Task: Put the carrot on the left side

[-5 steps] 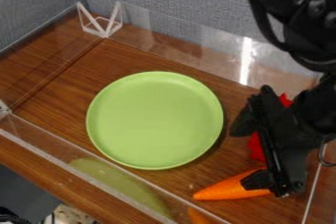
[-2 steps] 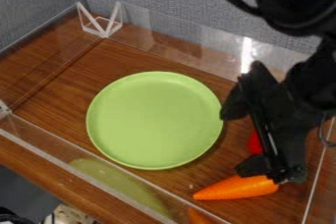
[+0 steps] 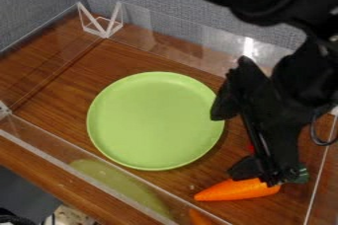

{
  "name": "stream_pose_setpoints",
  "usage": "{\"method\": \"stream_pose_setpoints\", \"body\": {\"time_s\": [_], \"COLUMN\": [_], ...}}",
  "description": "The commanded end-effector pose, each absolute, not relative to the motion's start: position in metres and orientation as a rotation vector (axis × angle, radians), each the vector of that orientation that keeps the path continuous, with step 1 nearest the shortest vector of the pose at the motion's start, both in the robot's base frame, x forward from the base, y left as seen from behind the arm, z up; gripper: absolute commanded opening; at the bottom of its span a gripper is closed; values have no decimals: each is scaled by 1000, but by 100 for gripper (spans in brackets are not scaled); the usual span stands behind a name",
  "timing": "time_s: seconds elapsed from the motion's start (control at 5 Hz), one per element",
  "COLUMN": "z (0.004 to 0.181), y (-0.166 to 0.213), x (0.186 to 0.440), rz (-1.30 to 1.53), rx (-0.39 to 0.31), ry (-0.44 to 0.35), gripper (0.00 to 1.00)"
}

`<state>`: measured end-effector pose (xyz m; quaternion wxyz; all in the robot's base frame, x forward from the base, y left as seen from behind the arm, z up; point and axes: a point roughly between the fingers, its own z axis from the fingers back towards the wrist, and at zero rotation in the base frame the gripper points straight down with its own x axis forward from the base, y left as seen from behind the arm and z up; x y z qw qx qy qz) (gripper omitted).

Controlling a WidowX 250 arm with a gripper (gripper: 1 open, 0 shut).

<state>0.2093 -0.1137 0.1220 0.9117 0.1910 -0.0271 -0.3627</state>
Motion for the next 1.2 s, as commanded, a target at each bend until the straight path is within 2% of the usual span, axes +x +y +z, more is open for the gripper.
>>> {"method": "stream_pose_setpoints", "body": {"time_s": [0.0, 1.0], "z": [134, 124], "y": [-114, -100], "x": [206, 210], "rz": [-738, -667], "rx": [380, 244], "ry": [-114, -203], "gripper": [100, 100]}}
